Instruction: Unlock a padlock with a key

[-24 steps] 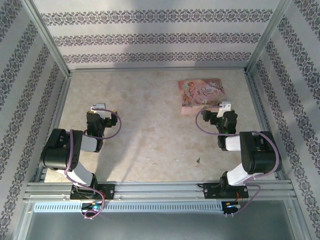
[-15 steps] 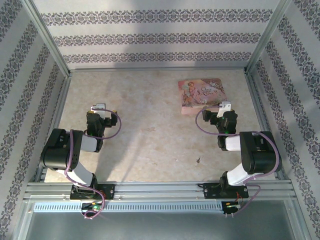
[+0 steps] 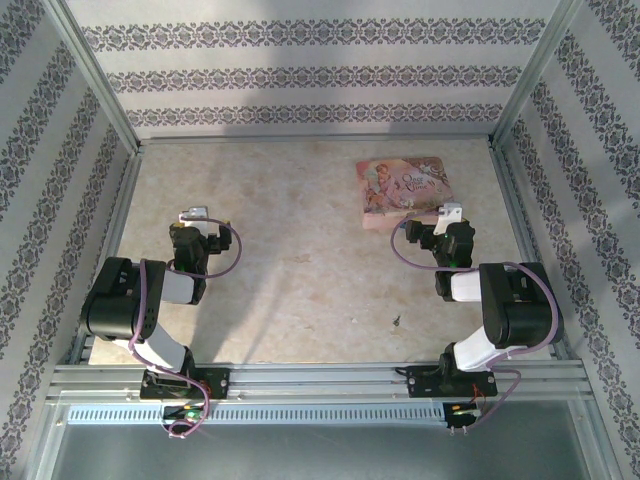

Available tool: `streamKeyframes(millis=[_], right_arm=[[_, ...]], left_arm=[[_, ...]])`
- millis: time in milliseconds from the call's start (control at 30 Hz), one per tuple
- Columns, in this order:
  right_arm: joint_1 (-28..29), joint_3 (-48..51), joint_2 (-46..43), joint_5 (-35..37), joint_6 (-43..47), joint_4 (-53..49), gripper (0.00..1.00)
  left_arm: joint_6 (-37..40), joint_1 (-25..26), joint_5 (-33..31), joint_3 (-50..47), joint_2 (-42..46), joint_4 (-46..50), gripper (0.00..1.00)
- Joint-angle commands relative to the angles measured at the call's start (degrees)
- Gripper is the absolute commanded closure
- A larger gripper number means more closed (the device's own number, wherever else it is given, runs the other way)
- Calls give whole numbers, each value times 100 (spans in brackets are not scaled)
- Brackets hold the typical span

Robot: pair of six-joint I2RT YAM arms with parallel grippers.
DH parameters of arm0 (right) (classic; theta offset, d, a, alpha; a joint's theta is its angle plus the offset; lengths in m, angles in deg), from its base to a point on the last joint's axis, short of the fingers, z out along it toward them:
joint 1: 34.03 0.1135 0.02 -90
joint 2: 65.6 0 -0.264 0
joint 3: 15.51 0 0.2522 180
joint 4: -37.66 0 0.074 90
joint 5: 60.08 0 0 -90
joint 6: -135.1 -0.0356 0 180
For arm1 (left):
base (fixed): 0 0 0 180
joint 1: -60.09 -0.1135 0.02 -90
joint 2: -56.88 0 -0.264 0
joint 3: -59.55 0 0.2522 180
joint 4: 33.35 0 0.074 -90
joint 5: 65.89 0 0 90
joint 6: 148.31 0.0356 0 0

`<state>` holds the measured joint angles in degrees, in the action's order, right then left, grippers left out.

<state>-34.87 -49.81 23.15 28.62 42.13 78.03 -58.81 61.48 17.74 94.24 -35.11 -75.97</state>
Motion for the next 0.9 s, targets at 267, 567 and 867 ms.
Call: streamKeyframes(millis=[267, 567, 867], right_arm=[[67, 43, -418, 447, -77, 26, 1], [49, -250, -2561, 369, -682, -2862, 1], [-4, -1435, -3860, -296, -1558, -6214, 1]], left_arm=[[-65, -33, -80, -587, 101, -1226, 1], [-344, -29, -176, -262, 2206, 1314, 1], [-1632, -24, 383, 953, 3716, 4571, 1]])
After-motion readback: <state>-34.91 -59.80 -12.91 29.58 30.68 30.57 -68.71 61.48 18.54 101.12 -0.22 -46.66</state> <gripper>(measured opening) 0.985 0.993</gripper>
